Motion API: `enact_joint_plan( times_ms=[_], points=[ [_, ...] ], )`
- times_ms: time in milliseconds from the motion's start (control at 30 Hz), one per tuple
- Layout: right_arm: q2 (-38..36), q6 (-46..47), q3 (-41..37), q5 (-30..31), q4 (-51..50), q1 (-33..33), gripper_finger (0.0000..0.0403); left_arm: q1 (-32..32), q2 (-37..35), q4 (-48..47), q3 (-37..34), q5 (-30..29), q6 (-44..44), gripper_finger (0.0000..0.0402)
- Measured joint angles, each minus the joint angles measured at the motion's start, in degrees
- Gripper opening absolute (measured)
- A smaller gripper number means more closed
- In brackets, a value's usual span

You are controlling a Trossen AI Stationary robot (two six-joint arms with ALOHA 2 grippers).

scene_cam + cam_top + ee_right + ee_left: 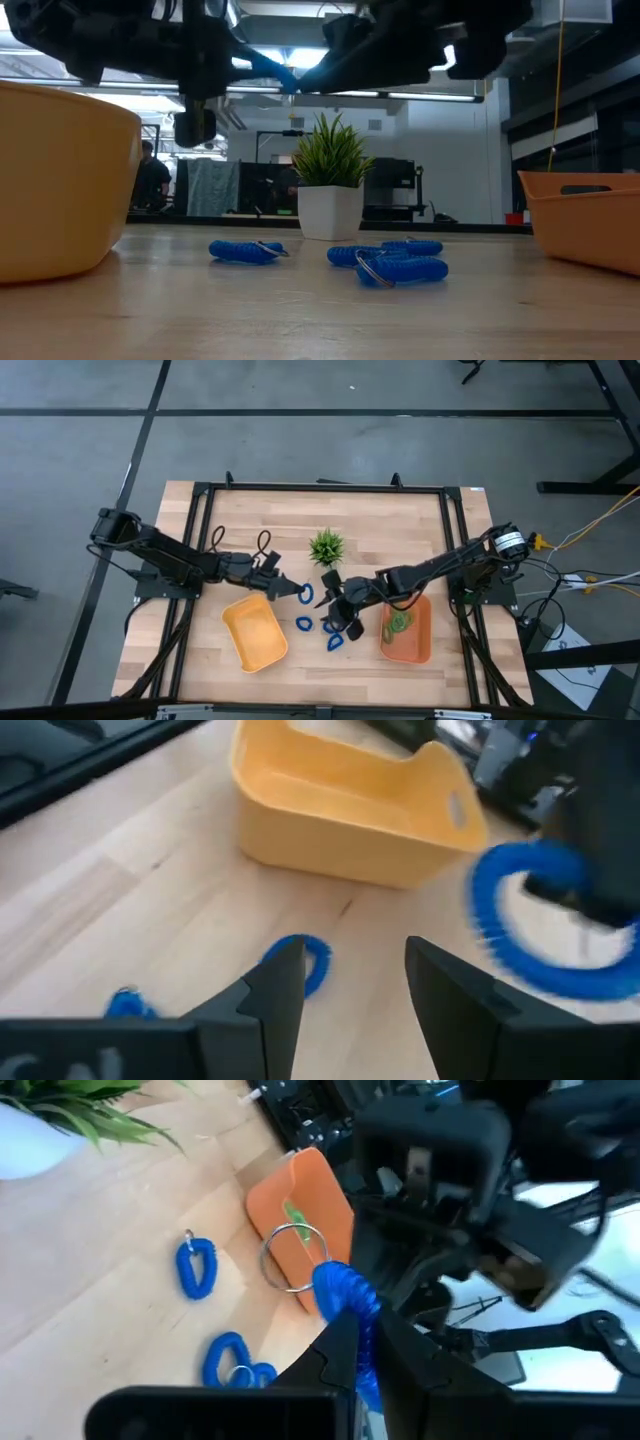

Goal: Sort spring keychains
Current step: Put the blue spring keychain into the yellow bin

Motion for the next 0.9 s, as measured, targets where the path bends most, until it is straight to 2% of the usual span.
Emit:
enact_joint_plan(
  times_ms=[167, 267, 467, 567, 667, 800, 900],
  points=[
    [0.00, 0.77, 0.00, 3.75, -3.21, 0.25, 0.0172, -0.84, -4.87, -3.34, 0.00, 0.97, -0.11, 0.0017],
    [0.00, 2.75, 0.00, 5.61, -4.85, 0.14, 0.0172, -2.07, -8.85, -8.50, 0.11, -0.62, -0.11, 0.0017],
    [0.00, 5.65, 0.00, 5.47, -7.19, -0.30, 0.0172, -5.21, -16.29, -31.84, 5.76, -3.75, -0.16, 0.0017],
    [0.00, 5.86, -0.02, 5.55, -8.52, -0.33, 0.0172, -7.08, -17.69, -44.03, 10.24, -5.19, -0.24, 0.0017],
    [0.00, 6.89, -0.02, 5.53, -8.61, -0.35, 0.0171, -9.09, -17.79, -52.09, 14.27, -5.42, -0.30, 0.0017],
    [0.00, 7.50, -0.01, 5.46, -8.63, -0.50, 0.0171, -12.14, -16.93, -58.74, 17.55, -4.28, -1.89, 0.0017],
    [0.00, 7.52, -0.01, 5.49, -9.10, -0.65, 0.0171, -14.54, -16.31, -61.48, 17.92, -3.12, -6.72, 0.0017]
  ],
)
